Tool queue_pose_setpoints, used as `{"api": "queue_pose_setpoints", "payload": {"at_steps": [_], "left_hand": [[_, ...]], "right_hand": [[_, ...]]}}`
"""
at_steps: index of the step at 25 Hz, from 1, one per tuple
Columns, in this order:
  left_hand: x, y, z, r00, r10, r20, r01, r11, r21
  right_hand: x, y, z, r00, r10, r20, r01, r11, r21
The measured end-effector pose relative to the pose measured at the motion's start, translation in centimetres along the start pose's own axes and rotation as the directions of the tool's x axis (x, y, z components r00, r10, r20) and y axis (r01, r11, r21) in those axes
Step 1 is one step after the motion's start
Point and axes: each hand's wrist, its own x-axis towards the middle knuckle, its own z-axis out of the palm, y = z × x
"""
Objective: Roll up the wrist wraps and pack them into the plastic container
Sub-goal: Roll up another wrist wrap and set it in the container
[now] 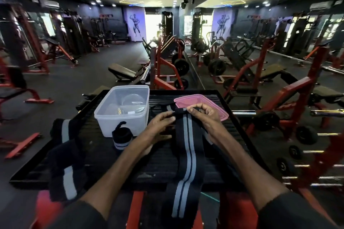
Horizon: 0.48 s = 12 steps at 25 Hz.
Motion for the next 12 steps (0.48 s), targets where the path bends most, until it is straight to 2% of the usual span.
{"api": "queue_pose_setpoints", "payload": {"at_steps": [2, 5, 7, 10, 12], "left_hand": [[1.3, 0.5, 0.8, 0.998, 0.052, -0.037, -0.051, 0.998, 0.03], [2.7, 0.0, 1.6, 0.968, 0.239, -0.075, -0.213, 0.944, 0.252], [3.5, -1.5, 1.3, 0.94, 0.337, -0.051, -0.294, 0.879, 0.376], [4.7, -3.0, 0.8, 0.933, 0.359, 0.003, -0.317, 0.822, 0.473], [5.3, -3.5, 0.8, 0.937, 0.348, 0.019, -0.318, 0.83, 0.459]], "right_hand": [[0.4, 1.2, -0.6, 0.999, 0.015, 0.046, -0.014, 1.0, -0.013], [0.4, 2.4, -1.2, 0.999, -0.001, 0.047, 0.003, 0.999, -0.052], [0.3, 2.9, -1.7, 1.0, 0.004, 0.024, -0.002, 0.998, -0.06], [0.5, 3.4, -2.3, 1.0, -0.012, 0.022, 0.014, 0.996, -0.088], [0.8, 3.6, -2.5, 0.999, -0.03, 0.034, 0.033, 0.992, -0.118]]}}
